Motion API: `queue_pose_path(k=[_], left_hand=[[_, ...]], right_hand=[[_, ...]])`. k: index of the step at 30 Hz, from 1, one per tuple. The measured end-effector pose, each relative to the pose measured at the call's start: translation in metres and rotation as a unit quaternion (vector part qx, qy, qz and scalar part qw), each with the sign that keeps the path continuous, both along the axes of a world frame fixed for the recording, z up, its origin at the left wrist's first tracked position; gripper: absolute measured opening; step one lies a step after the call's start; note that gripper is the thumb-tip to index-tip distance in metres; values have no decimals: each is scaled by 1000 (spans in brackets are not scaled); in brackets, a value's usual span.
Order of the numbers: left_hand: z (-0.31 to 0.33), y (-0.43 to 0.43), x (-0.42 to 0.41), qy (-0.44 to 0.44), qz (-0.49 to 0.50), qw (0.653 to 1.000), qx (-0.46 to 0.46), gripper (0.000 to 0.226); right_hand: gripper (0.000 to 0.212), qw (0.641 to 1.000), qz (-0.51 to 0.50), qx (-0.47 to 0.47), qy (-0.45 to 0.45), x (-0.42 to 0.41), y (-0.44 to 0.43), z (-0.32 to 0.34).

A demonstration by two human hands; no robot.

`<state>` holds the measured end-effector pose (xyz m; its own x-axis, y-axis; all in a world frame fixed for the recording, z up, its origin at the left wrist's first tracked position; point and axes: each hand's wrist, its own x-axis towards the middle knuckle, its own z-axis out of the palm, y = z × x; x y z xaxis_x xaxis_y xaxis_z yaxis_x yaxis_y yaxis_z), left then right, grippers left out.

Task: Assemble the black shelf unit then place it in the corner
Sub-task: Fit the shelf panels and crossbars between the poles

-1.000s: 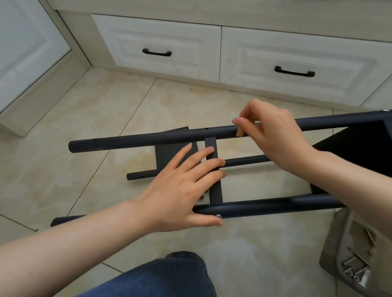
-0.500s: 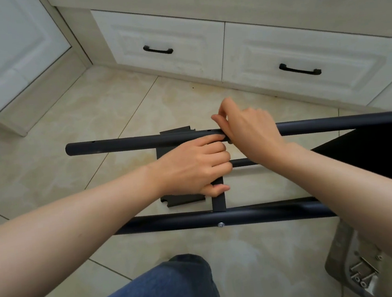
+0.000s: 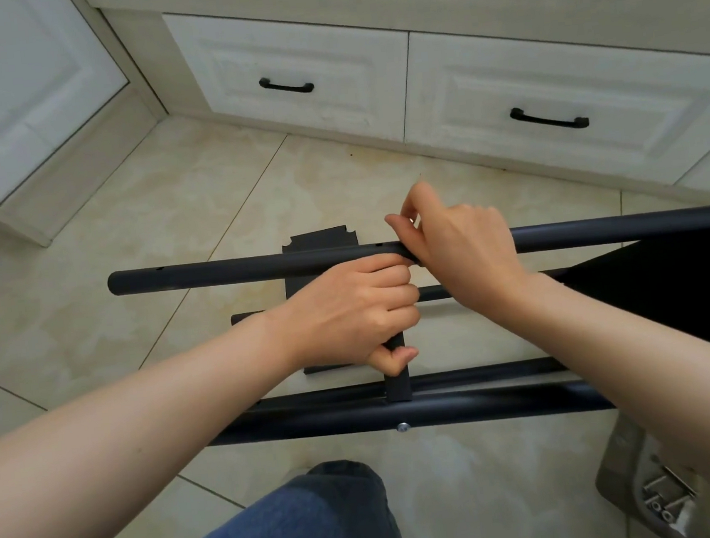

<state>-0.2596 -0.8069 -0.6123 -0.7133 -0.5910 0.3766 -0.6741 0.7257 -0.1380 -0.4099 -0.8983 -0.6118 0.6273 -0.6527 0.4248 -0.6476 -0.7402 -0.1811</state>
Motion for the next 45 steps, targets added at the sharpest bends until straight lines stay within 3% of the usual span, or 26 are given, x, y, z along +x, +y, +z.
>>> queue_pose_path(k=[6,9,12,14,15,25,32,39,42,45], left_hand=[[-6,22,-9,152,150,977,16,13],[3,21,-18,217,252,943,21,24],[18,7,-12,188,424,874,146,58],[22,-3,-11,133,485,832,236,55],[21,-6,-12,108,493,826,249,50],[13,-13,-13,62,486,846,210,42],[26,-15,29,8,355,869,346,62],[27,-16,30,-3,364,864,348,65],[28,-4,24,33,361,879,309,71],[24,20,6,168,337,908,184,57]], right_hand=[[41,1000,4,21,14,0,1,2],[40,999,-2,29,17,1,2,4],[37,1000,0,23,-3,0,3,3],[39,999,-8,26,17,2,2,3],[40,999,-11,26,24,2,1,3],[38,1000,-10,29,1,1,2,5],[41,999,-11,31,23,2,-2,1],[42,998,-8,57,39,1,-3,2],[40,997,12,78,19,-3,-2,5],[31,982,38,170,-68,-8,-3,9]])
